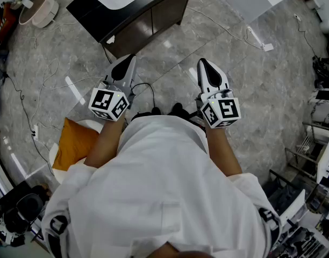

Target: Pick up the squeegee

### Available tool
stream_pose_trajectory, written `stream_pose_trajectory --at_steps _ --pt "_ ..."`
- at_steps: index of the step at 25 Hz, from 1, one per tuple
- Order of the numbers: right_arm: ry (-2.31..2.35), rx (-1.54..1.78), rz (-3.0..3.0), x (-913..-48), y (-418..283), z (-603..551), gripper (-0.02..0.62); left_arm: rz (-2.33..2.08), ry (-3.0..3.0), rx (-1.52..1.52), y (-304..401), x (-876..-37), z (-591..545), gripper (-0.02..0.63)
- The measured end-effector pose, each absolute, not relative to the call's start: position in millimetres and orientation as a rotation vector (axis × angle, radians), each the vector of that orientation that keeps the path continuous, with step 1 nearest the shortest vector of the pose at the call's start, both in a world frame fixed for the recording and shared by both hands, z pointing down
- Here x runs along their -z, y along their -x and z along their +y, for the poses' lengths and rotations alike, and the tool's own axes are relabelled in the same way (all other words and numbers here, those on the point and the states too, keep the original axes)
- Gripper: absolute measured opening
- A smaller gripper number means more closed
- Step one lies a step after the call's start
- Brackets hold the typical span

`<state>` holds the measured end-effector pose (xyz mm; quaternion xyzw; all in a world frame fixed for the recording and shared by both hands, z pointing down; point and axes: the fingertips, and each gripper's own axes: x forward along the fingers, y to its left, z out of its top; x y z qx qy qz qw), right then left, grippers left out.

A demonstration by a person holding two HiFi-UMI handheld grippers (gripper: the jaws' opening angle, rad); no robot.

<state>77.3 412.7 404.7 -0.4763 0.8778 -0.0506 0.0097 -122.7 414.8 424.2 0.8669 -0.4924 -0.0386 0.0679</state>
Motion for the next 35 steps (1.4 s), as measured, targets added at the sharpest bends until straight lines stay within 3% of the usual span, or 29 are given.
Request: stream_pose_trajectory --at_steps 18,35 --pt "1.491 0.268 2.735 -413 -62 428 0.014 -1.391 -2.6 0.096 129 -432 426 0.015" --pt "1.571 0.279 2.741 -423 -115 421 0.014 -1.093 -2.675 0.093 39 -439 368 0.015"
